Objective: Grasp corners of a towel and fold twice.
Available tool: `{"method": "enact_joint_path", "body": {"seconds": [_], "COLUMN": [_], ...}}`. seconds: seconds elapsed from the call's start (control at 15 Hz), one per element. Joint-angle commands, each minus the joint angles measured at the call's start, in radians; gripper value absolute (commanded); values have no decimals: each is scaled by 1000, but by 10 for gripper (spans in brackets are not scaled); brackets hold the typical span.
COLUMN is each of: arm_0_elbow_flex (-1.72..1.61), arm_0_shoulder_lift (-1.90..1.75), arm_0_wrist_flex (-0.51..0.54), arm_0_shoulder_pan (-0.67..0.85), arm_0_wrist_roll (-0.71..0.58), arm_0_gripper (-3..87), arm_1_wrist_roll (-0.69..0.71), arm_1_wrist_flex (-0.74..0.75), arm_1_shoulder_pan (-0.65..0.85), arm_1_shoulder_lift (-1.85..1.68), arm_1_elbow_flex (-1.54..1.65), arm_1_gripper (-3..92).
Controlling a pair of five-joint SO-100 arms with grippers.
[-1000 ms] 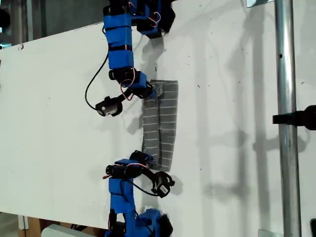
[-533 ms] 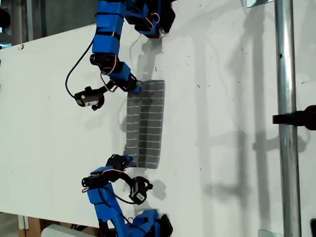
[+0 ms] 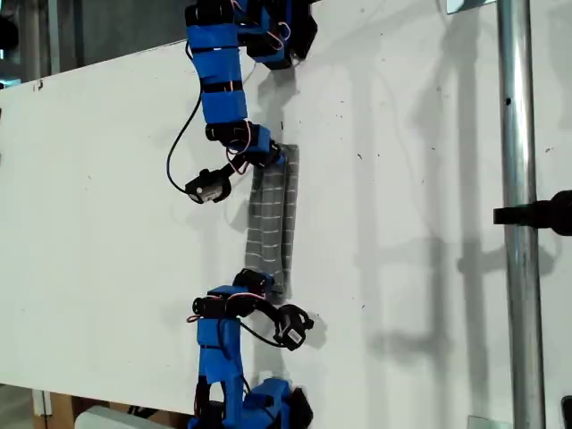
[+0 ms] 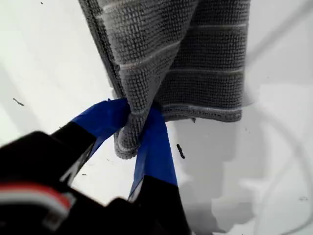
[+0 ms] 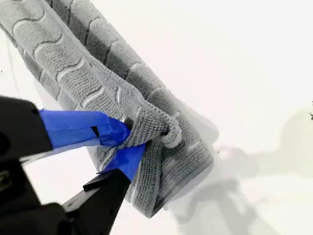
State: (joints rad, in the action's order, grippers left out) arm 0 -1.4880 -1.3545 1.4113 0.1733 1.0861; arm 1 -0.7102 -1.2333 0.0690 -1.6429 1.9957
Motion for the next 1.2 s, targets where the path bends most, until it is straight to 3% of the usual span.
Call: {"method": "enact_joint_path", "body": {"seconds": [0.0,0.2,0.33,0.53,0.6,0.8,0.93,1.13], "arm_0_elbow_flex": [-8,-35,-46,46,35,-69,-245,-634], "arm_0_shoulder_lift": [26,100,97,44,-34,-291,-538,-1008], "arm_0_wrist_flex": [-5,-38,-28,141,166,238,221,-3], "arm_0_shoulder_pan": [2,32,57,35,23,9,-5,-135], "arm_0_wrist_roll": [29,17,8,-63,-63,-3,74,160], "arm_0_gripper": [-24,-11,82,214,261,293,306,264], "arm_1_wrist_roll": [-5,15,23,5,0,-51,-181,-528], "arm_1_wrist_flex": [31,83,71,-60,-118,-262,-333,-345], "arm_1_shoulder_pan": [28,89,114,115,110,127,140,-12], "arm_1_shoulder_lift": [51,140,103,-77,-166,-370,-575,-850], "arm_1_elbow_flex": [8,18,25,26,28,44,94,268], "arm_1_gripper": [-3,-3,-3,209,242,261,259,212]}}
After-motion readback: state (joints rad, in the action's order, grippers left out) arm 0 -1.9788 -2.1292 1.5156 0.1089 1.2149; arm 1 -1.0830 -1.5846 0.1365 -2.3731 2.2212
